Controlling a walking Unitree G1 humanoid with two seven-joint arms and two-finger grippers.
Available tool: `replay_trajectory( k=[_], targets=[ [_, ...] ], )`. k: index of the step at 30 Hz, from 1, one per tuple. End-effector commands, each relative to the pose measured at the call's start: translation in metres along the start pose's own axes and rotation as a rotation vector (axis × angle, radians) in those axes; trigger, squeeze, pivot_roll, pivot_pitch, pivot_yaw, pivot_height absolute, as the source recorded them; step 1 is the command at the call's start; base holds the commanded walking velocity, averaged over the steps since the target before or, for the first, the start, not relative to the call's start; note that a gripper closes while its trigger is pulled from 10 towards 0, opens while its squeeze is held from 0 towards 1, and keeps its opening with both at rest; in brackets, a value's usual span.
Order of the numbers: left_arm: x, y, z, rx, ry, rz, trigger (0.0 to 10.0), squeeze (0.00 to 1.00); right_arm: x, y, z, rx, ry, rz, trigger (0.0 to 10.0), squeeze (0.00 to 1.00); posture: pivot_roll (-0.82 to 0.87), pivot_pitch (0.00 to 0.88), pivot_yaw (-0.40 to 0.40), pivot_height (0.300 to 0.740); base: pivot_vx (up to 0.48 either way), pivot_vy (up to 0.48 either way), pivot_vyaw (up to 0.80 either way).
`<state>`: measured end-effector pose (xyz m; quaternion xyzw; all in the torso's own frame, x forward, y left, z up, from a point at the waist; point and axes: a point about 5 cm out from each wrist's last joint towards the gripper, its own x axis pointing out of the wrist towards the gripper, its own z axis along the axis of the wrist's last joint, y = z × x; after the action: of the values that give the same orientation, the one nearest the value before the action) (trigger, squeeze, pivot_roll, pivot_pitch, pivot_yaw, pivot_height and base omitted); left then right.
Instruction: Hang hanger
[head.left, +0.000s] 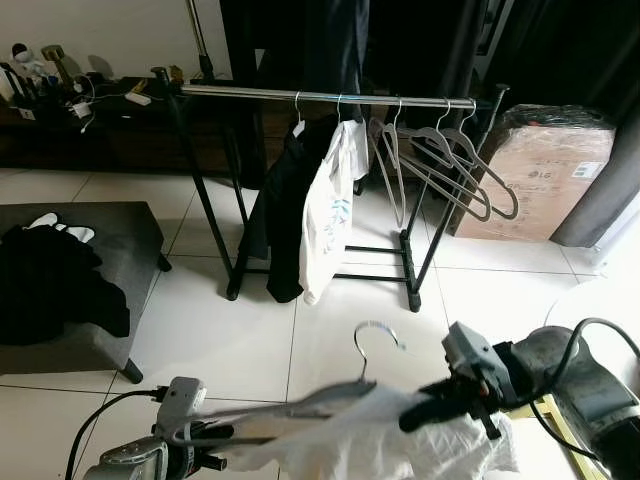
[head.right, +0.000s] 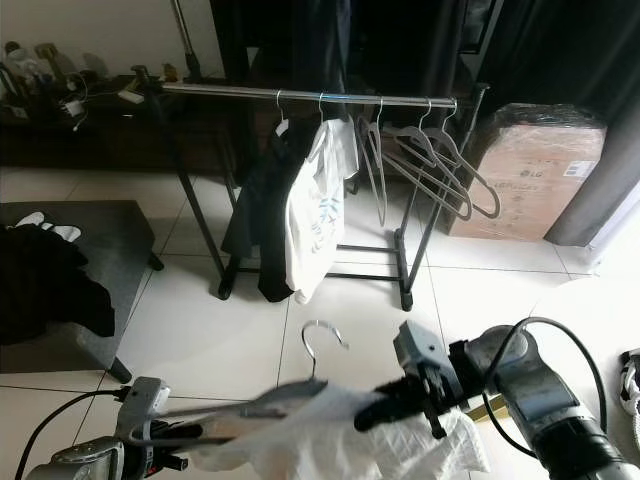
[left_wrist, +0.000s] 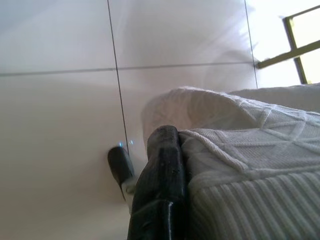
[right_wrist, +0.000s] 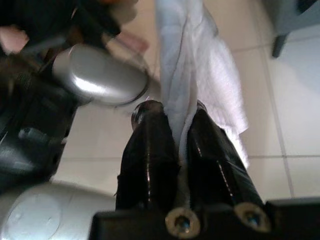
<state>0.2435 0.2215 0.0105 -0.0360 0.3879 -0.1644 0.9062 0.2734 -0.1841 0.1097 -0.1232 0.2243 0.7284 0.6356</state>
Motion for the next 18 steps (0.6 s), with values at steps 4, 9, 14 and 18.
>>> replay_trajectory(
  k=[4, 9, 14, 18],
  targets=[
    [-0.017, 0.032, -0.02, 0.003, 0.103, 0.147, 0.0, 0.0, -0.025, 0.008, -0.028, -0.017, 0.258, -0.01, 0.0, 0.0, 0.07, 0.189, -0.024, 0.74, 0.0, 0.0, 0.0],
    [-0.016, 0.032, -0.019, 0.006, 0.104, 0.151, 0.0, 0.0, -0.027, 0.007, -0.041, -0.046, 0.418, -0.042, 0.0, 0.0, 0.07, 0.188, -0.022, 0.74, 0.0, 0.0, 0.0],
    [-0.016, 0.032, -0.019, 0.012, 0.106, 0.156, 0.0, 0.0, -0.027, 0.0, -0.05, -0.095, 0.505, -0.121, 0.0, 0.0, 0.07, 0.187, -0.019, 0.74, 0.0, 0.0, 0.0],
    [-0.017, 0.034, -0.019, 0.048, 0.12, 0.16, 0.0, 0.0, -0.018, -0.008, -0.034, -0.091, 0.294, -0.202, 0.0, 0.0, 0.07, 0.185, -0.018, 0.74, 0.0, 0.0, 0.0]
  ],
)
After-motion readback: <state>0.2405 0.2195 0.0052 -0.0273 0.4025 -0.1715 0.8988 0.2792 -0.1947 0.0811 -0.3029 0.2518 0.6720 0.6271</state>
